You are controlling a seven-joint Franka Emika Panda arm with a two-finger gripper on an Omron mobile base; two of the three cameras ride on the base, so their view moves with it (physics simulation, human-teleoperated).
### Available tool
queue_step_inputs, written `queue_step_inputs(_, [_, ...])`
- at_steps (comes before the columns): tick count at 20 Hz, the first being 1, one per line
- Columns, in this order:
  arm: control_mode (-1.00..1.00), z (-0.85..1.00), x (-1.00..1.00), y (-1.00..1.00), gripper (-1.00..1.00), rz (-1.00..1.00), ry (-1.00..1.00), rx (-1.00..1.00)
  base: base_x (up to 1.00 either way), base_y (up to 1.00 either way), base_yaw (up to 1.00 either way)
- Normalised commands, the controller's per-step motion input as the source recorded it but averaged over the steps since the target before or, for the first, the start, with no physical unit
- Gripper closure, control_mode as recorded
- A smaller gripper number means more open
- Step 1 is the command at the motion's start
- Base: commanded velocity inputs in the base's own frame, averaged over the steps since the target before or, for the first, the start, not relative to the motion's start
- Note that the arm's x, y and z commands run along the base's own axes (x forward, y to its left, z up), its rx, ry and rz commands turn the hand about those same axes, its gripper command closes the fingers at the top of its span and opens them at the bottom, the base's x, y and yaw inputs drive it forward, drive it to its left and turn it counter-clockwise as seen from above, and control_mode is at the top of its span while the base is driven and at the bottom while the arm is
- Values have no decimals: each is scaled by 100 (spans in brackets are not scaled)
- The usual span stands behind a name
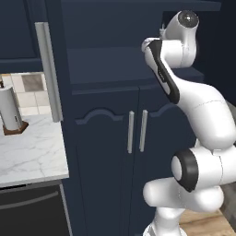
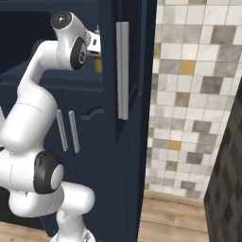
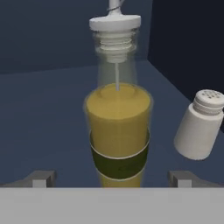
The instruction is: Retrieve the bottle and the shaker from the cabinet and place them next to the mixing bowl on the counter. Then add garlic from the fridge to the mixing bowl.
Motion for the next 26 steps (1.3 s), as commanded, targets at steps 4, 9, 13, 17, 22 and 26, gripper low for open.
queue_step_inputs(4, [-100, -30, 1, 0, -100, 0, 0, 0, 0, 0, 0])
queue_step_inputs(9, [-100, 1, 11, 0, -100, 0, 0, 0, 0, 0, 0])
queue_step_inputs(13, [-100, 25, 4, 0, -100, 0, 0, 0, 0, 0, 0])
queue_step_inputs(17, [-100, 23, 0, 0, -100, 0, 0, 2, 0, 0, 0])
queue_step_inputs(22, [-100, -15, 4, 0, -100, 0, 0, 0, 0, 0, 0])
queue_step_inputs(26, [-100, -25, 6, 0, -100, 0, 0, 0, 0, 0, 0])
